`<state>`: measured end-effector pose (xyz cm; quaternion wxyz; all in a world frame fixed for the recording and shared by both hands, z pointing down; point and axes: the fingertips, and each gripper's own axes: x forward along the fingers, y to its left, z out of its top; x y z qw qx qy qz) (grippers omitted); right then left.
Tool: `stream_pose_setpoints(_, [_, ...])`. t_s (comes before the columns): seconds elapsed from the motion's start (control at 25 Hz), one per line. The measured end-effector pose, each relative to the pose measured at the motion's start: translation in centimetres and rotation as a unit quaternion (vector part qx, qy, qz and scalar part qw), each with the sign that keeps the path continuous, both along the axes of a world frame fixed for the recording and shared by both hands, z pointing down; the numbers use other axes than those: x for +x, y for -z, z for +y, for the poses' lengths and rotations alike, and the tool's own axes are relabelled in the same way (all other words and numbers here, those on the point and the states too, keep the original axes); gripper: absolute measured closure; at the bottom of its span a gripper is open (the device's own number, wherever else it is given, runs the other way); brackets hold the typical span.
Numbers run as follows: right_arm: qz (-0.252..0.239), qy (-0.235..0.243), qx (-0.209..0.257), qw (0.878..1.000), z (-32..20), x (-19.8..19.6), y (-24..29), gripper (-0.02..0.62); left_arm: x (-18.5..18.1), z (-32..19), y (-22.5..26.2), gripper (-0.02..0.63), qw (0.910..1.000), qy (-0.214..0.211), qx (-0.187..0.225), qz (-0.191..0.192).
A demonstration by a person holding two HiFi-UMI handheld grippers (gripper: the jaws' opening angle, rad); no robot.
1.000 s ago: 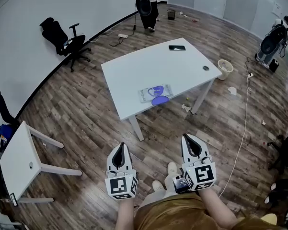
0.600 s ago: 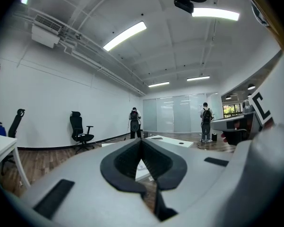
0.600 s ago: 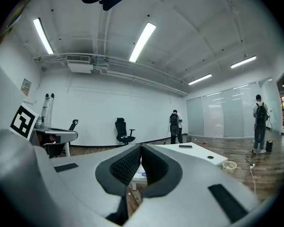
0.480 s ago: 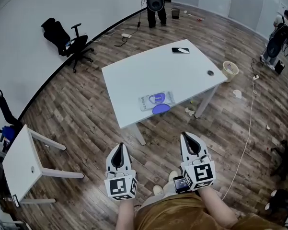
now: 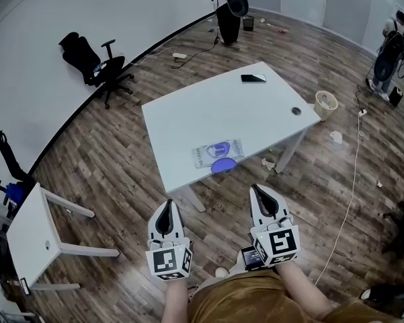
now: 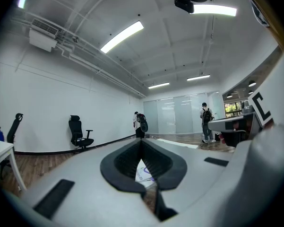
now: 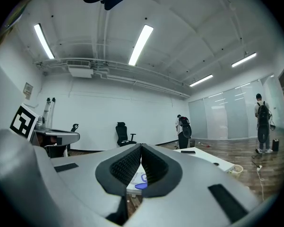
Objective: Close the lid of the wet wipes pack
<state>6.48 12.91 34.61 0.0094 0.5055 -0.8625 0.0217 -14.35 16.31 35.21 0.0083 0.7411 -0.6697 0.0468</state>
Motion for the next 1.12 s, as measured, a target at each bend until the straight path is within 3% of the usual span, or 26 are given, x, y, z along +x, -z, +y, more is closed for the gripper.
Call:
stream_pose_setpoints(0.44, [-0.013, 0.016, -0.003, 1.000, -2.4, 1.7, -0.4, 0.586, 2.1, -1.6, 0.0, 0.612, 0.9998, 0.012, -0.006, -0.018])
stream_pose_setpoints(1.12, [-0.002, 0.015, -0.004, 1.000, -5.7, 0.5, -1.0, 0.588, 1.8, -6.2, -1.4, 0.612, 0.9998, -0.005, -0.016, -0.009])
